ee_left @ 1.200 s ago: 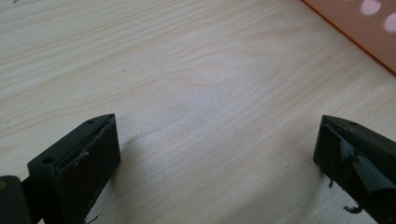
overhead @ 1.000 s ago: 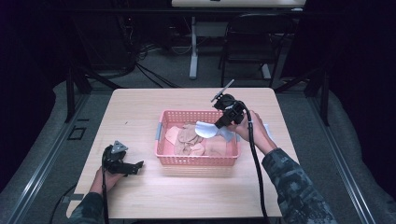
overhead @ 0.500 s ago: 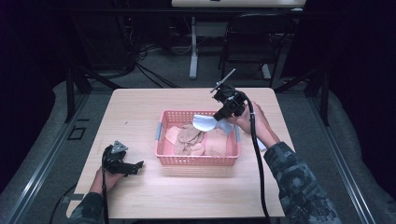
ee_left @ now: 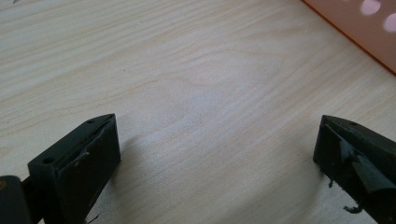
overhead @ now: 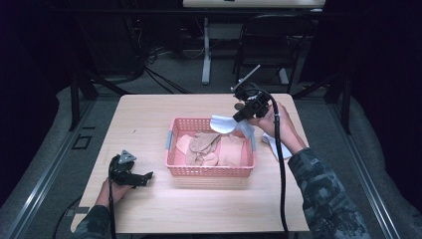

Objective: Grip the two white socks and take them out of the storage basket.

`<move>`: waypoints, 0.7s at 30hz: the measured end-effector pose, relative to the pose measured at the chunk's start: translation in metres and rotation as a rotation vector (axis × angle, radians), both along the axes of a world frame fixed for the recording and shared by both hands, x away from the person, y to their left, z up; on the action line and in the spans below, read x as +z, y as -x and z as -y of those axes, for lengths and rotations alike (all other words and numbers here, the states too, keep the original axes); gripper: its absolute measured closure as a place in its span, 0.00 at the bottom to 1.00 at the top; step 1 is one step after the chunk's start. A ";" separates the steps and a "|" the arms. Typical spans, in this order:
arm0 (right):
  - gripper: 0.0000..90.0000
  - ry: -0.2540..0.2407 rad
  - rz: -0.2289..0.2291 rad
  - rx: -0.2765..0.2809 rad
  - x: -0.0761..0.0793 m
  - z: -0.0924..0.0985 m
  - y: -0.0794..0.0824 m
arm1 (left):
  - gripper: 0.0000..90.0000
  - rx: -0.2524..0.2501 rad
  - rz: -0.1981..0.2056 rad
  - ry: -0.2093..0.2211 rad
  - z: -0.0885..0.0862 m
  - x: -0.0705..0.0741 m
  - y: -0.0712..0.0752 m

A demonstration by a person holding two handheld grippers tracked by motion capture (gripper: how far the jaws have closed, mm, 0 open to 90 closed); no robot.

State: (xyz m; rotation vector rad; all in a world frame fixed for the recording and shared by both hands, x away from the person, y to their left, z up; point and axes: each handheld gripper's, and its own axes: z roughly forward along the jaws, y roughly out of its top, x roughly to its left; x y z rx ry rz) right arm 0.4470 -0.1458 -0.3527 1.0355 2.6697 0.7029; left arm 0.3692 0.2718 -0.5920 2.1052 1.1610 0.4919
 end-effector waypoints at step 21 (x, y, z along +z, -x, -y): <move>0.93 -0.001 0.020 -0.125 0.015 0.068 0.004 | 0.00 0.007 -0.004 0.003 0.000 0.000 0.001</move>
